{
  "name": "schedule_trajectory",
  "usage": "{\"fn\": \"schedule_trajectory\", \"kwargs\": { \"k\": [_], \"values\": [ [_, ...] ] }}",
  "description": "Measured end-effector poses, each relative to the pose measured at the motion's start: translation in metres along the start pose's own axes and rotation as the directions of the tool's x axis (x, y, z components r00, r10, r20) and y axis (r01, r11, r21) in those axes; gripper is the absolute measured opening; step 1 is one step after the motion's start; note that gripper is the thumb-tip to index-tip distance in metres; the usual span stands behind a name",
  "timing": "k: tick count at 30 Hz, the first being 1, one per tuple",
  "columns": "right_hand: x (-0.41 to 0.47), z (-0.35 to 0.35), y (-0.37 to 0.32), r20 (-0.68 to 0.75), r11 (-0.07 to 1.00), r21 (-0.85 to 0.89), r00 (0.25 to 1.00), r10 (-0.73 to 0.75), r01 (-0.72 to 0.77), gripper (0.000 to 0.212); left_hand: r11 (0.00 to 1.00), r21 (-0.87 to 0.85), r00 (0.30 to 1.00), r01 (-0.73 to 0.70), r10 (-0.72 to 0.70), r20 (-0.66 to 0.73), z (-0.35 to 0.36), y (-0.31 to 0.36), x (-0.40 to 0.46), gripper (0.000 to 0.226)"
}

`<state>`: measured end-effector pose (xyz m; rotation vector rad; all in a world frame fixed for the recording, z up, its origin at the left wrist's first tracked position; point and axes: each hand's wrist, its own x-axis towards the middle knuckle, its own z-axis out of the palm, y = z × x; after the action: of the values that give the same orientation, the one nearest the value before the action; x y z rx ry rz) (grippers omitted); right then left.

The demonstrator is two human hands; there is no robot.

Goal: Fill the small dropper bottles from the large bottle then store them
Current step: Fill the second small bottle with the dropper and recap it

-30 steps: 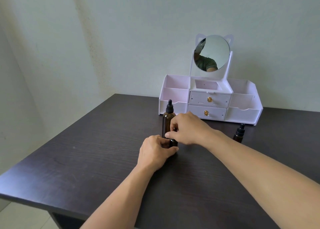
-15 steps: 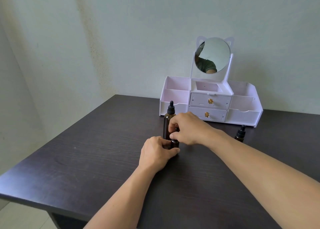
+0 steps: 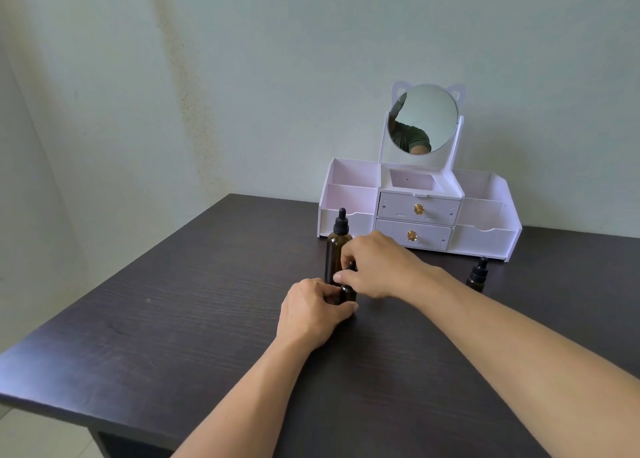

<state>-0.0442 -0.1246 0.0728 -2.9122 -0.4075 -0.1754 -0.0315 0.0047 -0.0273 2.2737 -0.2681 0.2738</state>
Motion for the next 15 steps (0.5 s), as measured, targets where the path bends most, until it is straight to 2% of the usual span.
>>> {"fn": "schedule_trajectory", "kwargs": {
  "k": [2, 5, 9, 15],
  "values": [
    [-0.002, -0.002, -0.002, 0.017, 1.0, 0.024, 1.0, -0.017, 0.016, 0.009, 1.0, 0.003, 1.0, 0.009, -0.009, -0.004, 0.0, 0.001, 0.0, 0.026],
    [-0.006, -0.007, -0.003, 0.042, 0.997, 0.052, 0.997, -0.066, 0.063, 0.025, 1.0, 0.015, 1.0, 0.021, -0.02, -0.014, 0.0, 0.002, 0.001, 0.028],
    [-0.007, -0.018, -0.002, -0.011, 0.99, 0.096, 0.994, -0.105, 0.106, 0.04, 0.999, 0.0, 0.999, 0.036, -0.036, -0.002, -0.001, 0.002, 0.001, 0.03],
    [-0.004, -0.029, 0.01, -0.122, 0.983, 0.131, 0.986, -0.11, 0.126, 0.021, 0.999, -0.013, 0.999, 0.041, -0.041, 0.01, -0.001, 0.002, 0.001, 0.036]
  ]
}}
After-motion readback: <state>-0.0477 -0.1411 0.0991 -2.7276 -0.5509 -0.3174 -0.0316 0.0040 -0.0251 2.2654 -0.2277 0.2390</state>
